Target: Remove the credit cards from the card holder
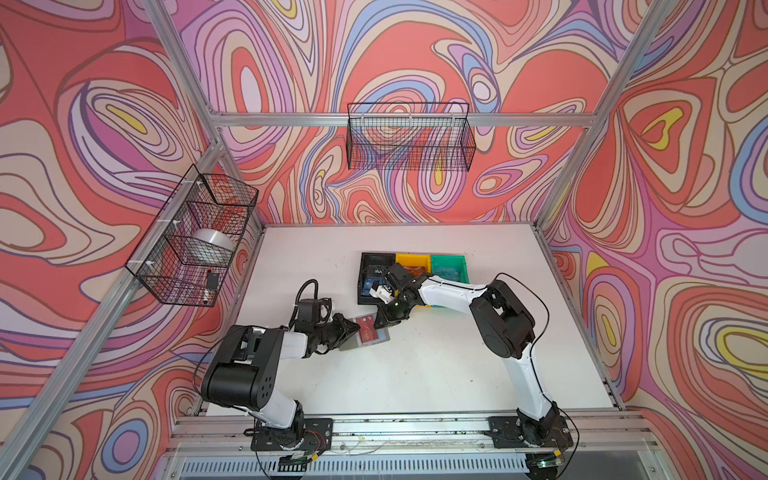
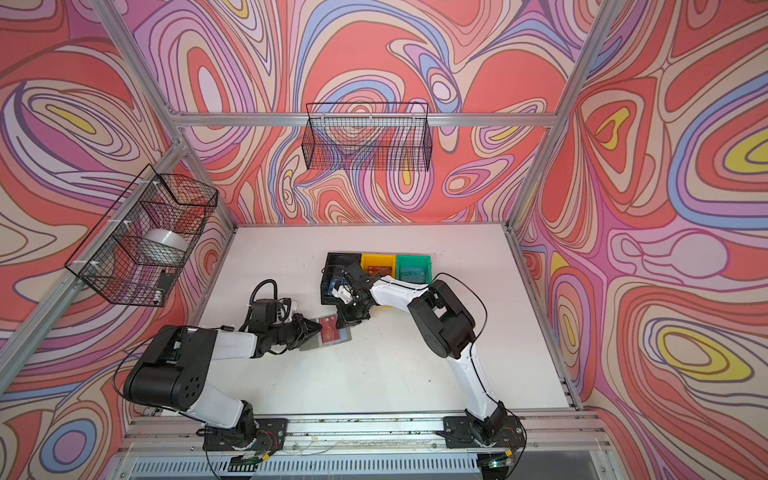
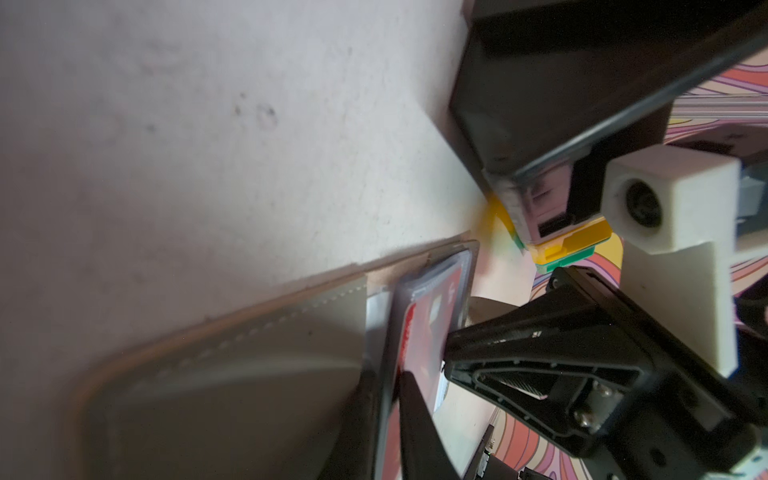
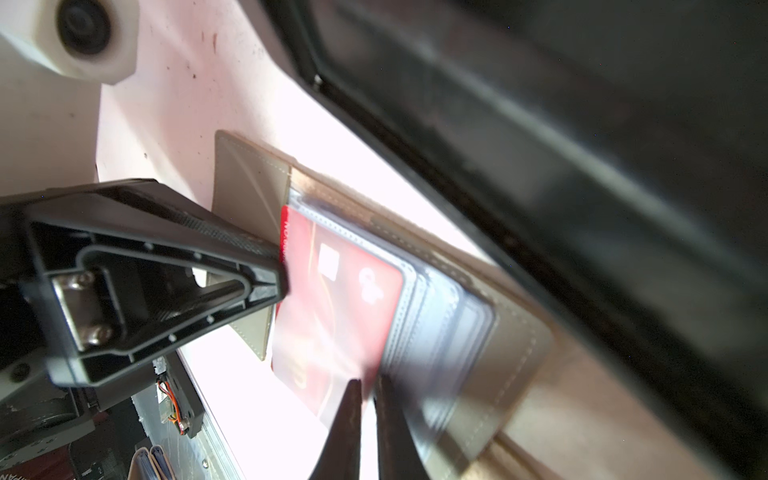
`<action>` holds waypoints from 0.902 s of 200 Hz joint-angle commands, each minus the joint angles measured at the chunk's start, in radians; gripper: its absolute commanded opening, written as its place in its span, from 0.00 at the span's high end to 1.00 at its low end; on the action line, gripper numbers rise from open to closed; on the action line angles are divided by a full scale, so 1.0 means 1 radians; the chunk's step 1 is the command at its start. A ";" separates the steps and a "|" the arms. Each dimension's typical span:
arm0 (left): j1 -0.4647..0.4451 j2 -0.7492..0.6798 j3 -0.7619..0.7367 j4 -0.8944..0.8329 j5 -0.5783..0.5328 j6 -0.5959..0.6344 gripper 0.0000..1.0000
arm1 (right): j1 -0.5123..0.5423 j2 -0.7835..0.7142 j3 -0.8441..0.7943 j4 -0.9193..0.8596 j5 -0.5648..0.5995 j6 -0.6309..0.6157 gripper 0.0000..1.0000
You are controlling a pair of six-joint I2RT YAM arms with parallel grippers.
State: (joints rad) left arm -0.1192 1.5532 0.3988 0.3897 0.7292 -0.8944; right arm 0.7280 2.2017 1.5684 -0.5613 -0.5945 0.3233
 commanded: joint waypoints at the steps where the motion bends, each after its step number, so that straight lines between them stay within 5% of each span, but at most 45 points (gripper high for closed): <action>1: -0.008 -0.030 0.005 -0.076 -0.042 0.025 0.82 | 0.015 0.055 -0.034 -0.020 0.012 -0.007 0.88; 180: -0.009 -0.061 -0.043 -0.061 -0.049 0.027 0.83 | 0.016 0.060 -0.054 -0.012 0.009 -0.002 0.88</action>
State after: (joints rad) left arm -0.1246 1.4734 0.3580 0.3340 0.6910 -0.8673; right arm 0.7261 2.2017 1.5585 -0.5457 -0.6056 0.3237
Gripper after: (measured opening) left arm 0.169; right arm 0.124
